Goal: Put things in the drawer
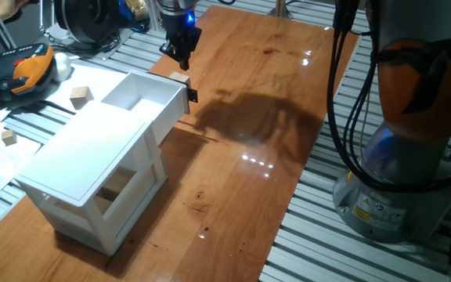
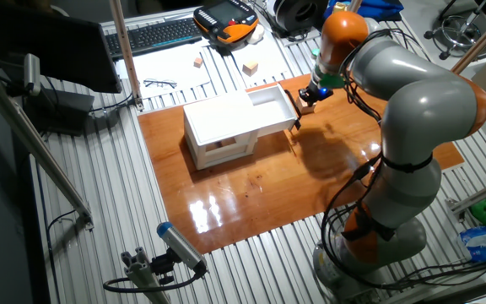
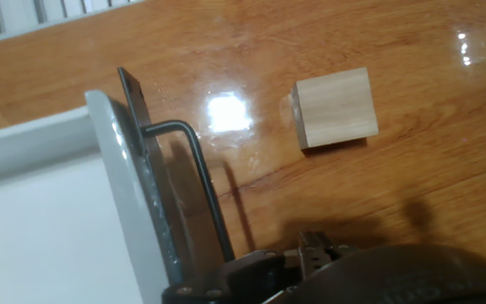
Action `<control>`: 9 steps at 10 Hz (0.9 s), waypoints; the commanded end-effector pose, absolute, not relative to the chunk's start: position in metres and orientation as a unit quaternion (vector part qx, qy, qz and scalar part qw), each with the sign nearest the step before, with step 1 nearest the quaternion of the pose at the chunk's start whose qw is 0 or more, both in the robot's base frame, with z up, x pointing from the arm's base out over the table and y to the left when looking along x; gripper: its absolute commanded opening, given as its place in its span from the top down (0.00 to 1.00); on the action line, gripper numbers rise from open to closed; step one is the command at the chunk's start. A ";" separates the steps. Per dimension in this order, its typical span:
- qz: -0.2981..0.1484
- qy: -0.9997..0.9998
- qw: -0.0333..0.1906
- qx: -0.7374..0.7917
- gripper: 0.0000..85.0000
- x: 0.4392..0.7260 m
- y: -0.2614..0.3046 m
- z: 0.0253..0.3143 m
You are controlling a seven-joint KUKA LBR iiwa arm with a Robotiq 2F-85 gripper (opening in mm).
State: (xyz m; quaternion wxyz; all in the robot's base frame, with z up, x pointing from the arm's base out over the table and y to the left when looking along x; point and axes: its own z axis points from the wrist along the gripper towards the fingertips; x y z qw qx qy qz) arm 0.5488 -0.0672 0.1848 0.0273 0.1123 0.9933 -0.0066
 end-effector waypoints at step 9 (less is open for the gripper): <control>-0.007 0.996 0.009 0.094 1.00 0.575 -0.095 0.173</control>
